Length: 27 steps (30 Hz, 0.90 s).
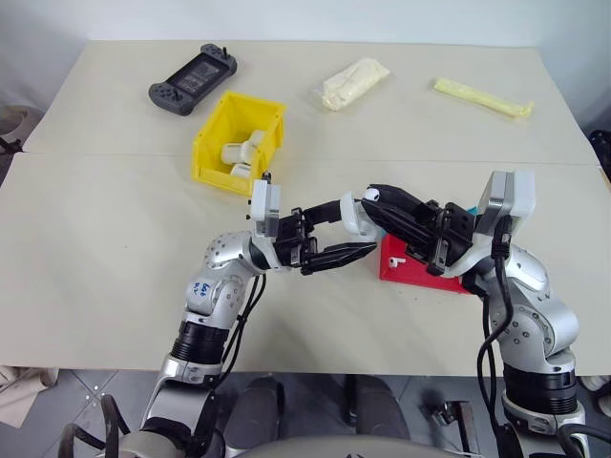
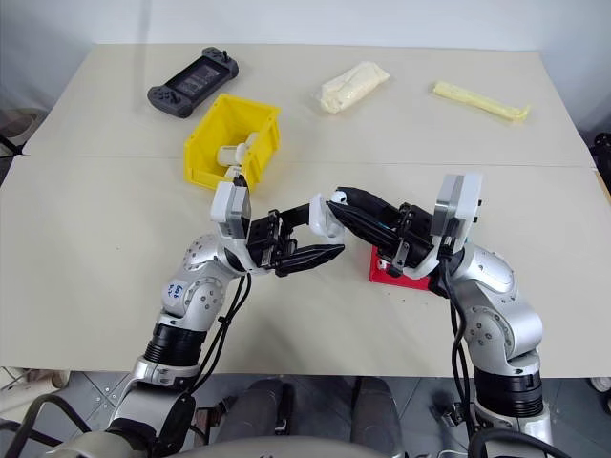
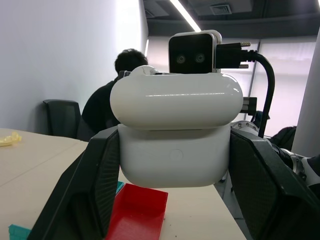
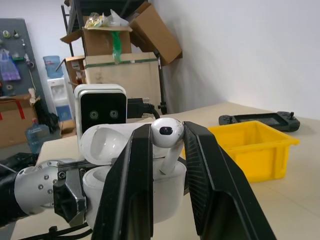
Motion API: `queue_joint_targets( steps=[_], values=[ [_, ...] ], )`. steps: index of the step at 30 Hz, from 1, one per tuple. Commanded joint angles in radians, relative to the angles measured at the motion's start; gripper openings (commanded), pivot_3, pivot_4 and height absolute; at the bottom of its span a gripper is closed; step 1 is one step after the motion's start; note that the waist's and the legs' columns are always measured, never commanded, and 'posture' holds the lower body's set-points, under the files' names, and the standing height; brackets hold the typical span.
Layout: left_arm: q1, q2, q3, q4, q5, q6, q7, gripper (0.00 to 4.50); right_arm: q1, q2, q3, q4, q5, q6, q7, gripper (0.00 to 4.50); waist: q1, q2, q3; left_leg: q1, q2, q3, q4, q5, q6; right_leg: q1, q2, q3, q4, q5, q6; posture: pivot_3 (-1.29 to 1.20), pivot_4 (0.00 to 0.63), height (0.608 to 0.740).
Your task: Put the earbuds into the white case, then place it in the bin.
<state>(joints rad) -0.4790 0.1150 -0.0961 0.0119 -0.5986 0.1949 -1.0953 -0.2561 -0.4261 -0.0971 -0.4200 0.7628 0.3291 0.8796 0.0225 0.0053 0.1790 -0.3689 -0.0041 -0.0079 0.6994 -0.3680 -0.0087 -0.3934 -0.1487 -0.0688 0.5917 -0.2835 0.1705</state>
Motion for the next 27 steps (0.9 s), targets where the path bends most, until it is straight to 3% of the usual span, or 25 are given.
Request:
queue_joint_targets(
  steps=[1,27],
  values=[
    [-0.044,-0.029,0.023,-0.043,-0.031,-0.036,0.009,2.80,0.016,-0.040,0.067,0.016,-0.076,-0.023,0.064,0.51,0.001,0.000,0.000,0.000,0.000,0.000,0.000,0.000,0.000,0.000,0.000,0.000,0.000,0.000,0.000,0.00,0.150,0.740],
    [-0.049,-0.010,0.034,-0.066,-0.046,-0.010,-0.009,2.80,0.062,-0.169,0.043,-0.036,-0.038,-0.050,0.145,0.51,0.001,0.000,0.000,0.000,0.000,0.000,0.000,0.000,0.000,0.000,0.000,0.000,0.000,0.000,0.000,0.00,0.150,0.740]
  ],
)
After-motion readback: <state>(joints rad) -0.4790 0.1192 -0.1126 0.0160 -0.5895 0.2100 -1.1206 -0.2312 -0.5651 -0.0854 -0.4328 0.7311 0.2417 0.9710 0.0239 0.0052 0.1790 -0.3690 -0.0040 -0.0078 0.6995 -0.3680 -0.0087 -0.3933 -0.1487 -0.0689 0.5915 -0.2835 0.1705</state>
